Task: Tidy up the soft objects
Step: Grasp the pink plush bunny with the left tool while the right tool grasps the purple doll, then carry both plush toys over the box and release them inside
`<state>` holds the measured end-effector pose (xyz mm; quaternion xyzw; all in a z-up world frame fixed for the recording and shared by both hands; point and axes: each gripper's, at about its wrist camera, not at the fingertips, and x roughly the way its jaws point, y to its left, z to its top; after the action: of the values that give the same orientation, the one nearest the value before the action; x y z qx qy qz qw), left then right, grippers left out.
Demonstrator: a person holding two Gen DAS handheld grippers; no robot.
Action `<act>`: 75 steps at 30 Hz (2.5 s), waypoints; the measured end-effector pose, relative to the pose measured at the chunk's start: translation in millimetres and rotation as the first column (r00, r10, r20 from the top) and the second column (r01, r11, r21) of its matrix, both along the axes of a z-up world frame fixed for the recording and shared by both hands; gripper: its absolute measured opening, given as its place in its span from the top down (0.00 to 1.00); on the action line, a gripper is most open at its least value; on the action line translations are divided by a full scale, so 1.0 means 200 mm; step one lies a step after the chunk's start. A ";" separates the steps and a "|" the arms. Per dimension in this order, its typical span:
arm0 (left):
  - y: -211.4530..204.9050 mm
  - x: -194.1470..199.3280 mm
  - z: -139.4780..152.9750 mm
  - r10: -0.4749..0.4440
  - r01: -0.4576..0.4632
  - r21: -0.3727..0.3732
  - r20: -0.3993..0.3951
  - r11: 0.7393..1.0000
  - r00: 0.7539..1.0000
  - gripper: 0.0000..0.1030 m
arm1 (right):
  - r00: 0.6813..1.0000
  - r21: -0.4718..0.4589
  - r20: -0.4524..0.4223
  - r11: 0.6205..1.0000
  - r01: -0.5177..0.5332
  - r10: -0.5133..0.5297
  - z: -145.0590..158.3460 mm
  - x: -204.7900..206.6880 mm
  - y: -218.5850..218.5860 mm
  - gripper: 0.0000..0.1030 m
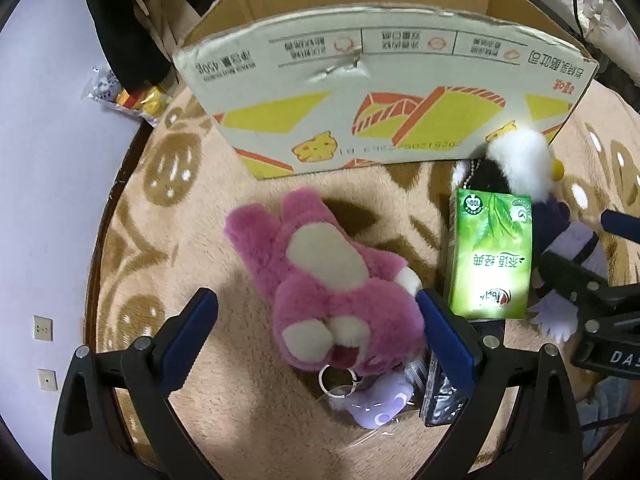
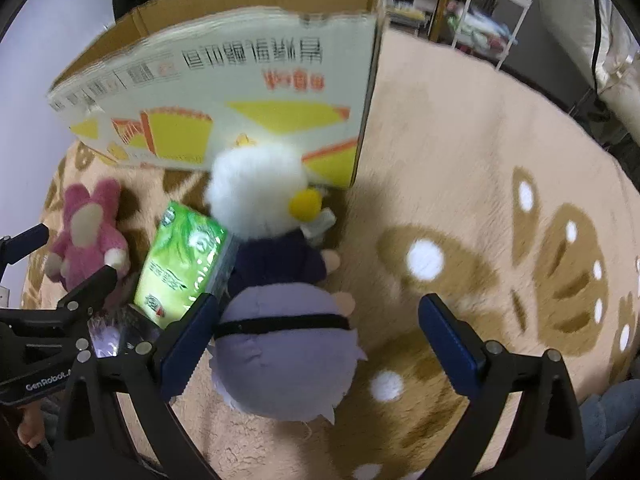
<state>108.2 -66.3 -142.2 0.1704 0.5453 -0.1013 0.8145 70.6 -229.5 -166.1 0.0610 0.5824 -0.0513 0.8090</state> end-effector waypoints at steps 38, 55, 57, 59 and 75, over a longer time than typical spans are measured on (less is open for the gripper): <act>0.13 -0.22 0.21 0.028 -0.017 -0.117 0.099 0.993 0.995 0.54 | 0.974 -0.106 0.224 0.994 -0.002 0.025 0.32 -0.21 0.03 0.41; 0.15 -0.35 0.61 0.020 0.080 -0.213 0.429 0.974 0.903 0.54 | 0.798 -0.088 0.603 0.995 0.056 0.008 0.72 -0.31 0.05 0.41; 0.16 -0.35 0.65 0.022 0.088 -0.220 0.453 0.972 0.891 0.54 | 0.784 -0.092 0.621 0.994 0.053 0.015 0.75 -0.31 0.05 0.41; 0.16 -0.36 0.67 0.022 0.093 -0.222 0.467 0.971 0.884 0.54 | 0.773 -0.093 0.635 0.994 0.054 0.018 0.77 -0.30 0.05 0.41; 0.10 -0.29 0.78 0.023 0.133 -0.223 0.583 0.966 0.812 0.54 | 0.678 -0.078 0.734 0.996 0.038 0.031 0.89 -0.20 0.02 0.41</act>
<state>51.1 -45.6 13.7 0.1033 0.2478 -0.1370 0.9535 30.0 -224.9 11.3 0.0424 0.2063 -0.0494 0.9763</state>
